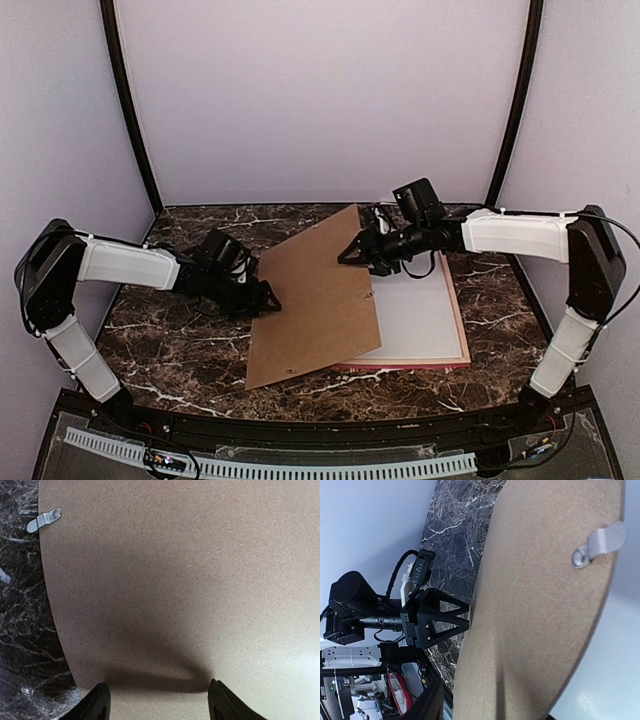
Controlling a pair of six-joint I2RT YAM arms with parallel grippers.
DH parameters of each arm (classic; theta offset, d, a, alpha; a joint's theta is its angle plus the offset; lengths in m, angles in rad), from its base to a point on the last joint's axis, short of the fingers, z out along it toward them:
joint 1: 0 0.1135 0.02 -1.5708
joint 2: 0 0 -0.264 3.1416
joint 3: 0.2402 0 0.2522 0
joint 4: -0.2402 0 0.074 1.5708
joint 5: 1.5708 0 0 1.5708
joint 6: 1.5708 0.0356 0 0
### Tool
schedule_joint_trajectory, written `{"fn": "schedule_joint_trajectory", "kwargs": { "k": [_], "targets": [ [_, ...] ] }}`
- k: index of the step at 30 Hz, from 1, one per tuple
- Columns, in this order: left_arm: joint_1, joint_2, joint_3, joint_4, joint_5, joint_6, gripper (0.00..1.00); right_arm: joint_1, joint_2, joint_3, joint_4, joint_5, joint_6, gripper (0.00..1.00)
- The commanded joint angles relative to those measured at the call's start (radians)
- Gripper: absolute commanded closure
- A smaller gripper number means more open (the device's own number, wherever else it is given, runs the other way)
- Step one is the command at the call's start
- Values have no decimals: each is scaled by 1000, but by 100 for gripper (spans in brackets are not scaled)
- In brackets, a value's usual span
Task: Put the photo into the frame
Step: Pass from the left arm to the right, then move the frame body to the center of the board.
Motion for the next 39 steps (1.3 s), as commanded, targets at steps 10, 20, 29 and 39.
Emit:
{"fn": "schedule_joint_trajectory", "kwargs": {
  "k": [10,20,29,39],
  "targets": [
    [15,-48,-50,5,-43,-2,30,-25,45,-77,164,-48,-4,81],
    [71,-124,-78,-9,-47,31,28,-49,49,-126,206,-73,0,100],
    [142,-176,-83,-3,4,86,24,-120,-17,-201,307,-183,41,100],
    [158,-158,-53,99,98,115,21,-280,-173,-266,294,-352,59,100]
  ]
}}
